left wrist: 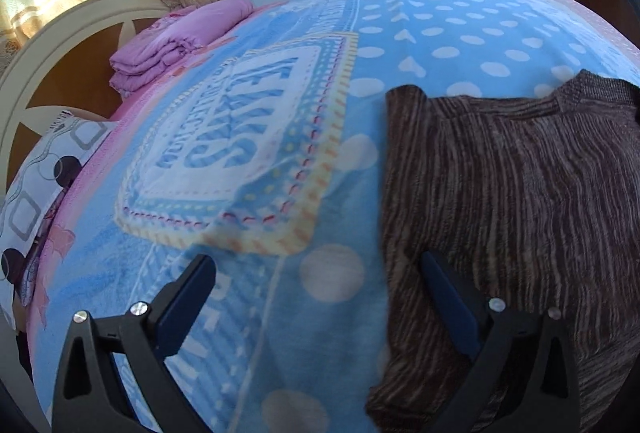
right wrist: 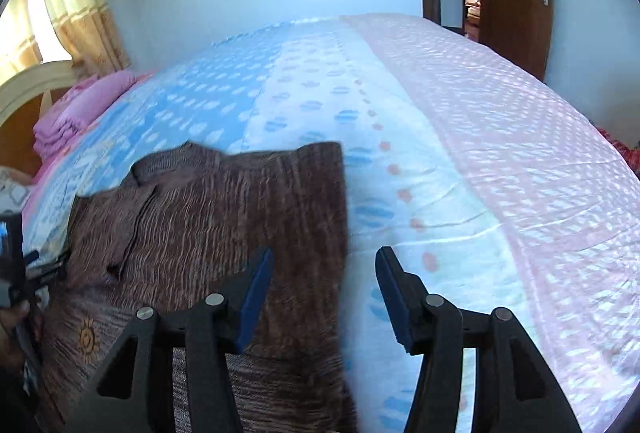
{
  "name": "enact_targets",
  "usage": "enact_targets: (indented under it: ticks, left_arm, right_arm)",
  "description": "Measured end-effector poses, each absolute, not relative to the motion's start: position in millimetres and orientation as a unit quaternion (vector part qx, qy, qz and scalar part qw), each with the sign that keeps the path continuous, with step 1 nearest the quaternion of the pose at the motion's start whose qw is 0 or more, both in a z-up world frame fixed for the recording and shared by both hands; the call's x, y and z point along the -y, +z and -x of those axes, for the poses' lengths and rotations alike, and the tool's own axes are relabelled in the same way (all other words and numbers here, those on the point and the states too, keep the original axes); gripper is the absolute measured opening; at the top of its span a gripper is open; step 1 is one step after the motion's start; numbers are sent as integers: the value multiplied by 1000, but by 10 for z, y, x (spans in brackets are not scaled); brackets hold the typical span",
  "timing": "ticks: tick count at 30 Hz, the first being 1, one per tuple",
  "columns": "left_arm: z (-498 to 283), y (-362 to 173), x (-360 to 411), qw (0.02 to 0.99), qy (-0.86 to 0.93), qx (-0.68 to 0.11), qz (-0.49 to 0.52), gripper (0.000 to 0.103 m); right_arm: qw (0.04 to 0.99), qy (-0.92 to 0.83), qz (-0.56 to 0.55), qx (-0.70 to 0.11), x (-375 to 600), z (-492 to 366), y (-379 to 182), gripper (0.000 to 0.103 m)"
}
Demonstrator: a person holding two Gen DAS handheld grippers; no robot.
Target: Fold small clothes
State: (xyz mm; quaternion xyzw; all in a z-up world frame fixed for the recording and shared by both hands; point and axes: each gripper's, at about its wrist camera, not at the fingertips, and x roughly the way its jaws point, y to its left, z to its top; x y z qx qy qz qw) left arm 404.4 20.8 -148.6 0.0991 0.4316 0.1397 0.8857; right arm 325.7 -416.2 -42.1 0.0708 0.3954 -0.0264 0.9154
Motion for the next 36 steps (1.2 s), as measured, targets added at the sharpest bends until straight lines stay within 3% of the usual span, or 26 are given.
enact_targets:
  ticks: [10,17,22,32,36]
  left_arm:
    - [-3902,-1461,-286,890,150,-421,-91,103]
    - [-3935,-1197,-304,903,175,-381,-92,103]
    - [-4250,-1297,-175,895,166,-399,-116,103]
    - [-4143,-1487,-432,880,195,-421,-105,103]
    - [-4050,-1378,-479,891,172,-413,-79,100]
  right_arm:
    - [915,-7,-66,-398,4194,-3175,-469,59]
    - [906,-16,-11,-424,3990,-3706,-570,59]
    - [888,-44,7,-458,4069,-3983,-791,59]
    - [893,-108,11,-438,4301,-3725,-705,59]
    - [902,-43,-14,-430,4056,-3457,-575,60]
